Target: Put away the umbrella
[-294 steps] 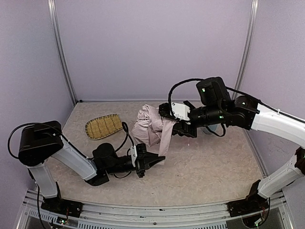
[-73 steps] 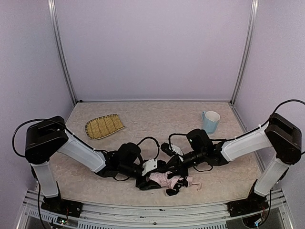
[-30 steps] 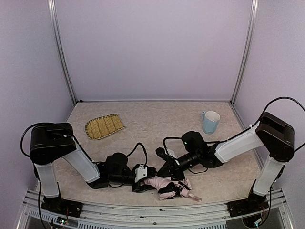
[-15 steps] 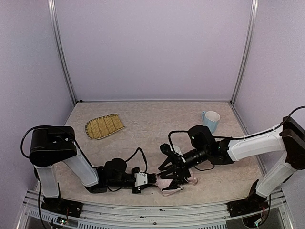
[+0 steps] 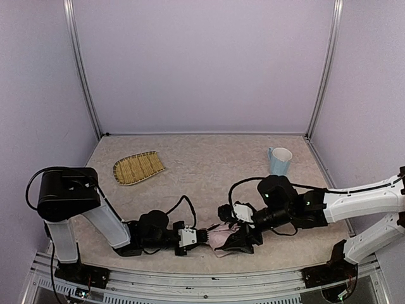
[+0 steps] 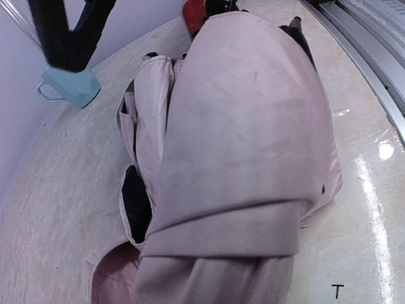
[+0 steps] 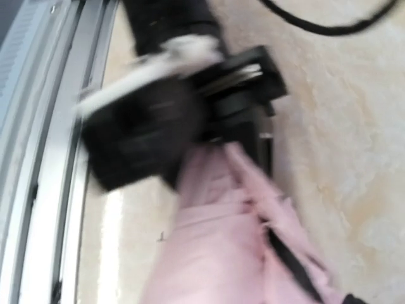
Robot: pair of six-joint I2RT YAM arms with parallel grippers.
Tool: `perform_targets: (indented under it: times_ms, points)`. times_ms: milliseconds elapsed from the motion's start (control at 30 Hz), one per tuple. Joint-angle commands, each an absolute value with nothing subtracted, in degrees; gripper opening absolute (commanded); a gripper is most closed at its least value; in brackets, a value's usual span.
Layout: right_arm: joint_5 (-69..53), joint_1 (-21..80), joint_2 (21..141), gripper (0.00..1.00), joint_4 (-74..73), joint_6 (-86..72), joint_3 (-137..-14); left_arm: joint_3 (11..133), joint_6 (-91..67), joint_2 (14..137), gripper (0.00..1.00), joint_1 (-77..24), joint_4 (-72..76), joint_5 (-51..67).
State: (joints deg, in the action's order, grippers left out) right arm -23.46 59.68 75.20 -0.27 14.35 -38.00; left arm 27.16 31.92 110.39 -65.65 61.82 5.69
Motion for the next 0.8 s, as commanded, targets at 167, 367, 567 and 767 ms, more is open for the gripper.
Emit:
perform_targets:
  times_ms: [167, 367, 567, 767]
  points:
    - [-4.53, 66.09, 80.86, 1.0, 0.18, 23.47, -35.27, 27.41, 27.29, 108.38, 0.0, -64.24, 56.16, 12.24]
    - [3.48, 67.41, 88.75, 0.84, 3.32, 26.07, -35.61, 26.3, 25.65, 107.47, 0.0, -63.05, 57.46, 16.07]
    - [6.77, 67.46, 93.5, 0.46, 4.62, 26.87, -36.25, 24.85, 23.89, 106.32, 0.1, -61.44, 59.53, 22.52]
    - [7.05, 67.7, 92.94, 0.06, 4.47, 27.44, -35.84, 21.58, 20.98, 103.4, 0.65, -61.01, 65.85, 19.3]
